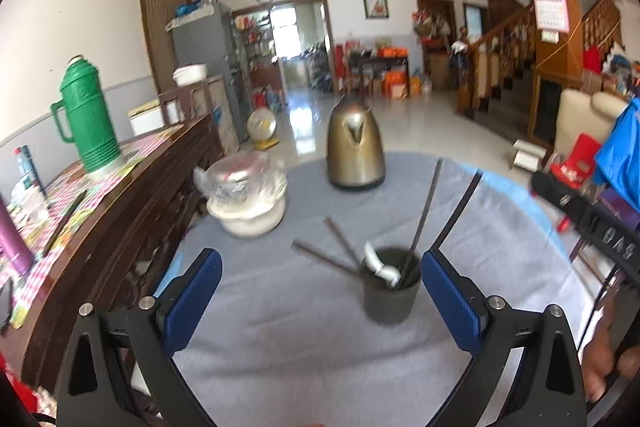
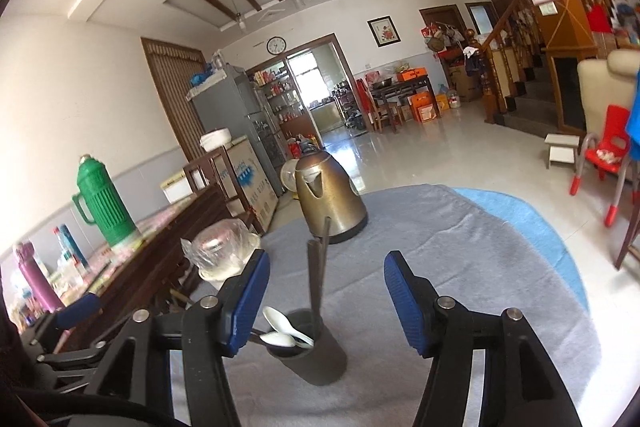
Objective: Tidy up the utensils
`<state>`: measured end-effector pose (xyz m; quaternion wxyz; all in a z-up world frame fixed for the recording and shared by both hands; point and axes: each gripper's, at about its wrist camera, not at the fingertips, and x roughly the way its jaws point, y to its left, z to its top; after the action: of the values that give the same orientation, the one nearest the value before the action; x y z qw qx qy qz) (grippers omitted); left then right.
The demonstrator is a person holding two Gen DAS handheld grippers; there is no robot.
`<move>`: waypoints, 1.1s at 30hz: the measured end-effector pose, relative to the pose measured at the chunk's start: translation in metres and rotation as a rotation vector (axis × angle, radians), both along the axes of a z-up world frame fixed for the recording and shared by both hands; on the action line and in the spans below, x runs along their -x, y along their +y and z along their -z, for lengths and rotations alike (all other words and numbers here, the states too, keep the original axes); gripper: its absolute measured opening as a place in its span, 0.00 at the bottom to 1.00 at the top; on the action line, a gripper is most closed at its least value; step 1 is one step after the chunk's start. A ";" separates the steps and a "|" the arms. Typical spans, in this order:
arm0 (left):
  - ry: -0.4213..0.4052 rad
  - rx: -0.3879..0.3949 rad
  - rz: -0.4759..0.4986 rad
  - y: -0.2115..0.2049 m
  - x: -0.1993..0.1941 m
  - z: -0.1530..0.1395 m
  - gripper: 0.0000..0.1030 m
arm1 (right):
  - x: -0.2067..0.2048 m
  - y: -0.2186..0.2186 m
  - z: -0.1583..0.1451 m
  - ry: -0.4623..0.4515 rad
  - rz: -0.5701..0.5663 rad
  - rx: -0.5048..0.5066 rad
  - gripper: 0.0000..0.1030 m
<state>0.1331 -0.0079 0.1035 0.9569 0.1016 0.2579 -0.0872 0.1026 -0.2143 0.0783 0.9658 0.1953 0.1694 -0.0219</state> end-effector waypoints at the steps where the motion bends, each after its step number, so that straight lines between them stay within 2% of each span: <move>1: 0.004 -0.012 -0.013 0.003 0.004 0.002 0.97 | 0.003 0.000 0.000 0.004 -0.001 0.007 0.62; 8: 0.024 -0.047 -0.082 0.029 0.037 0.023 0.97 | 0.031 0.002 0.002 0.038 -0.009 0.107 0.62; 14: 0.116 -0.066 -0.154 0.043 0.053 0.065 0.97 | 0.050 0.015 0.017 0.102 -0.046 0.195 0.62; 17: 0.197 -0.062 -0.151 0.045 0.054 0.085 0.97 | 0.056 0.019 0.028 0.140 -0.069 0.188 0.62; 21: 0.237 -0.060 -0.183 0.044 0.051 0.098 0.97 | 0.057 0.020 0.047 0.207 -0.096 0.142 0.62; 25: 0.250 -0.067 -0.198 0.041 0.049 0.103 0.97 | 0.057 0.020 0.062 0.256 -0.104 0.121 0.62; 33: 0.287 -0.055 -0.198 0.039 0.043 0.108 0.97 | 0.059 0.028 0.067 0.264 -0.122 0.142 0.62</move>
<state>0.0902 0.0307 -0.0049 0.9110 0.0886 0.4028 0.0008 0.0433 -0.1866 0.0108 0.9461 0.1115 0.3042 -0.0006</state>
